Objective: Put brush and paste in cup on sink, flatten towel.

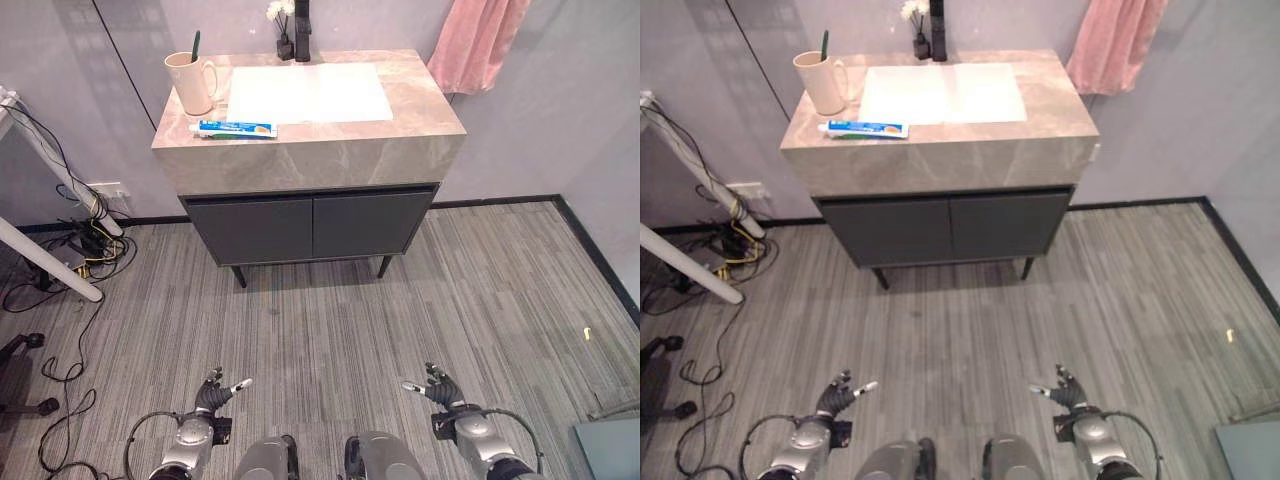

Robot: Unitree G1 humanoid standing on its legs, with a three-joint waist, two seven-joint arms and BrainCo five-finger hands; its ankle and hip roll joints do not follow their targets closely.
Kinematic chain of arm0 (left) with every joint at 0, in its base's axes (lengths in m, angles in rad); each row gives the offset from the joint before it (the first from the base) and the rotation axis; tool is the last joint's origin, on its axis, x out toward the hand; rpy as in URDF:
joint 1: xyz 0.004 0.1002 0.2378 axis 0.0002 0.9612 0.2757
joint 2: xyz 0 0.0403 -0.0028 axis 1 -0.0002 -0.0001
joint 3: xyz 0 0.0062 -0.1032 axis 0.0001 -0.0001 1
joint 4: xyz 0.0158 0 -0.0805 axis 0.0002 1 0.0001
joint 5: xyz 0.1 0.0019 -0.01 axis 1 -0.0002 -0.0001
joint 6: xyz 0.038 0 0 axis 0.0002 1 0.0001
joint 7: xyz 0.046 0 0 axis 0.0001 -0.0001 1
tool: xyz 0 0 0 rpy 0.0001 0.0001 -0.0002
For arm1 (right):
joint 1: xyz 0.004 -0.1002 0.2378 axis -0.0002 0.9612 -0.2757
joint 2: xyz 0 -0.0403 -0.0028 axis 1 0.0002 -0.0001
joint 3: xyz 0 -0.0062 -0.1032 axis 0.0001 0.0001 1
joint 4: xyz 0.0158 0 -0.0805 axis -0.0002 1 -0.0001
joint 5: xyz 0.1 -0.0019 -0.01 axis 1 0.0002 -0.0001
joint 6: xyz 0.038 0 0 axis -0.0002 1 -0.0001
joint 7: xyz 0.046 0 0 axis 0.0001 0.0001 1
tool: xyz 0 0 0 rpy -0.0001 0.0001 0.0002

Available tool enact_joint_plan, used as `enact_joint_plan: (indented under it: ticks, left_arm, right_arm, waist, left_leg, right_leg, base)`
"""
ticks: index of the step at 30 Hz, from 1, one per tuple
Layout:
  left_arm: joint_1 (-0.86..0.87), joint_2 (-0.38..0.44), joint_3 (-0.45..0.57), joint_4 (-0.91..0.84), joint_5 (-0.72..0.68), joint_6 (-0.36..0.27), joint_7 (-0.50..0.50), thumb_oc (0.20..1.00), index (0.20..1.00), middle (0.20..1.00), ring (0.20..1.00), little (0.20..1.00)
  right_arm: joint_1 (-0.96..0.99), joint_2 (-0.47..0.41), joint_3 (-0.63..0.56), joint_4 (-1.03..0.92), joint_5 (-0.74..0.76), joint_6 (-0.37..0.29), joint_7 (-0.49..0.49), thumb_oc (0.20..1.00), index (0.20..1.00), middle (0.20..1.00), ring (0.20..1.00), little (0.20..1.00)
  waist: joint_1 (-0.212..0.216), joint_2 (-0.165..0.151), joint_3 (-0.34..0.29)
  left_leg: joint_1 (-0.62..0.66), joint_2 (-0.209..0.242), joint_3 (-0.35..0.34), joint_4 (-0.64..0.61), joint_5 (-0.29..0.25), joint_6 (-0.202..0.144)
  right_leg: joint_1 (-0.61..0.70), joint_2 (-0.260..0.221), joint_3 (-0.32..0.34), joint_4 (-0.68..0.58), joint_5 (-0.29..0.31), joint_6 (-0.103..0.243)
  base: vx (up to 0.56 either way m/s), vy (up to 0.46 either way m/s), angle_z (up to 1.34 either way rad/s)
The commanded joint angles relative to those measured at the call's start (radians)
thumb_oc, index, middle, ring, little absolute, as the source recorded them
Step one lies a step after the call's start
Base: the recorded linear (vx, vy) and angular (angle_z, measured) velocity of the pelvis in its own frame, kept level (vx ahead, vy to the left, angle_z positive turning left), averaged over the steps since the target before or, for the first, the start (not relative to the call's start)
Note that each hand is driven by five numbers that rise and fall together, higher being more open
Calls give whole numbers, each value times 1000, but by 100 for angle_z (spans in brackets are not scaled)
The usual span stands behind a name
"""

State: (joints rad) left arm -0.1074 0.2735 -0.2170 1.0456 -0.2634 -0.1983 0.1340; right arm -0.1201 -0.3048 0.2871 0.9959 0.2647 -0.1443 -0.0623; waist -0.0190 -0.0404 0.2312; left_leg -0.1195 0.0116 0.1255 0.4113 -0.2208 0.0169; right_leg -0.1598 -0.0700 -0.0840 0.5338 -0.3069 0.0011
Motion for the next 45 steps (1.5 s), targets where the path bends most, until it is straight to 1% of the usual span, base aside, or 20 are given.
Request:
enact_joint_plan:
  ticks: [1, 8, 9, 12, 20, 24, 27, 29, 32, 33, 34, 37, 38, 40, 41, 43, 44, 45]
  left_arm:
    - [-2, 17, -1, -17, -3, -45, -6, 1000, 1000, 1000, 1000, 1000]
    - [-4, 20, 8, -13, -7, -45, 0, 1000, 1000, 1000, 1000, 1000]
    - [-5, 15, 12, 3, -8, -43, 8, 1000, 1000, 1000, 1000, 1000]
    - [-11, 9, 13, 28, -6, -42, 13, 1000, 1000, 1000, 1000, 1000]
    - [-7, 7, 7, 35, 1, -38, 6, 1000, 1000, 1000, 1000, 1000]
    - [-6, 5, 2, 35, -1, -38, 5, 1000, 1000, 1000, 1000, 1000]
    - [0, -4, 17, 26, -63, -36, -10, 1000, 1000, 1000, 1000, 1000]
    - [0, -1, 11, 18, -48, -36, -11, 1000, 1000, 1000, 1000, 1000]
    - [-10, -3, -3, 33, -33, -32, -15, 1000, 1000, 1000, 1000, 1000]
    - [-9, -4, -3, 33, -35, -33, -16, 1000, 1000, 1000, 1000, 1000]
    - [-12, -8, -1, 42, -41, -31, -16, 1000, 1000, 1000, 1000, 1000]
    - [-16, -9, 2, 53, -41, -29, -14, 1000, 1000, 1000, 1000, 1000]
    - [-20, -11, 0, 64, -39, -26, -13, 1000, 1000, 1000, 1000, 1000]
    - [-21, -8, -13, 71, -23, -24, -21, 1000, 1000, 1000, 1000, 1000]
    - [-21, -5, -20, 69, -12, -22, -25, 1000, 1000, 1000, 1000, 1000]
    - [-30, 5, -29, 70, -6, -20, -27, 1000, 1000, 1000, 1000, 1000]
    - [-42, 9, -36, 67, -9, -20, -25, 1000, 1000, 1000, 1000, 1000]
    - [-53, 9, -40, 69, -10, -20, -22, 1000, 1000, 1000, 1000, 1000]
  right_arm:
    - [-18, -13, -14, -2, 37, -56, 3, 1000, 1000, 1000, 1000, 1000]
    - [-21, -14, -12, 22, 18, -53, 0, 1000, 1000, 1000, 1000, 1000]
    - [-25, -12, -14, 44, -9, -49, -22, 1000, 1000, 1000, 1000, 1000]
    - [-32, -3, -11, 65, -7, -44, -26, 1000, 1000, 1000, 1000, 1000]
    - [-28, -10, 5, 41, -30, -38, -21, 1000, 1000, 1000, 1000, 1000]
    - [-27, -7, -5, 43, -5, -40, -24, 1000, 1000, 1000, 1000, 1000]
    - [-28, -2, -4, 46, 9, -37, -19, 1000, 1000, 1000, 1000, 1000]
    - [-29, -3, 2, 40, 6, -35, -16, 1000, 1000, 1000, 1000, 1000]
    - [-34, -10, 12, 27, 3, -34, -8, 1000, 1000, 1000, 1000, 1000]
    - [-32, -13, 11, 24, 2, -34, -8, 1000, 1000, 1000, 1000, 1000]
    - [-32, -19, 12, 16, 0, -33, -7, 1000, 1000, 1000, 1000, 1000]
    - [-32, -22, 15, 15, -9, -31, -11, 1000, 1000, 1000, 1000, 1000]
    - [-35, -24, 15, 26, -16, -30, -14, 1000, 1000, 1000, 1000, 1000]
    - [-39, -28, 17, 41, -27, -26, -20, 1000, 1000, 1000, 1000, 1000]
    - [-40, -32, 17, 44, -29, -25, -19, 1000, 1000, 1000, 1000, 1000]
    - [-39, -39, 15, 36, -26, -27, -21, 1000, 1000, 1000, 1000, 1000]
    - [-39, -48, 15, 28, -24, -29, -24, 1000, 1000, 1000, 1000, 1000]
    - [-42, -53, 19, 20, -27, -29, -25, 1000, 1000, 1000, 1000, 1000]
  waist:
    - [-2, -2, -65]
    - [-3, 0, -69]
    - [-2, 1, -72]
    - [0, 0, -73]
    - [1, -2, -73]
    - [3, 0, -75]
    - [6, 4, -76]
    - [6, 7, -79]
    - [1, 15, -82]
    - [0, 16, -83]
    - [-4, 20, -85]
    - [-5, 23, -85]
    - [-5, 26, -86]
    - [-6, 30, -91]
    - [-5, 28, -92]
    - [-6, 26, -78]
    - [-2, 25, -55]
    - [-6, 24, -42]
  left_leg:
    - [11, 12, 18, 44, -22, -12]
    - [2, 7, 17, 45, -24, -8]
    - [6, 6, 18, 40, -23, -8]
    - [13, 4, 17, 34, -21, -8]
    - [27, 6, 18, 11, -10, -11]
    - [34, 5, 15, -3, 1, -13]
    - [44, 2, 10, -28, 18, -14]
    - [50, 1, 10, -46, 27, -16]
    - [58, -2, 11, -105, 64, -20]
    - [59, -3, 9, -113, 67, -20]
    - [61, -3, 6, -141, 85, -22]
    - [61, -2, 4, -165, 100, -23]
    - [64, 1, 1, -190, 117, -30]
    - [65, 7, -4, -207, 133, -41]
    - [57, 11, -6, -195, 142, -50]
    - [-18, 31, -30, -98, 224, -91]
    - [-59, 32, -48, -25, 275, -110]
    - [-90, 28, -61, 35, 291, -119]
  right_leg:
    - [10, -60, -14, -52, 157, 109]
    - [1, -62, -15, -48, 154, 107]
    - [6, -60, -16, -52, 151, 106]
    - [12, -60, -15, -56, 152, 106]
    - [25, -56, -18, -76, 160, 104]
    - [34, -51, -19, -89, 164, 101]
    - [48, -46, -21, -115, 174, 99]
    - [53, -44, -21, -126, 180, 98]
    - [53, -39, -22, -157, 195, 98]
    - [52, -40, -22, -161, 198, 98]
    - [47, -36, -21, -170, 201, 92]
    - [44, -32, -21, -184, 203, 86]
    - [44, -27, -28, -199, 208, 83]
    - [46, -21, -37, -227, 215, 81]
    - [55, -16, -40, -243, 215, 76]
    - [85, 2, -45, -289, 223, 55]
    - [95, 8, -50, -299, 226, 43]
    - [102, 10, -57, -309, 229, 36]
  base:
    - [0, 0, 0]
    - [0, 0, 0]
    - [0, 0, 0]
    - [0, 0, 0]
    - [0, 0, 0]
    - [-1, -20, -1]
    - [-4, -36, 3]
    - [-6, -17, -1]
    - [-12, -12, -1]
    - [-31, -52, 0]
    - [-17, -37, 1]
    - [-10, -56, 0]
    - [5, -94, -1]
    - [22, -106, 3]
    - [48, -154, 6]
    - [12, -191, 9]
    - [-41, -173, 36]
    - [-41, -112, 51]
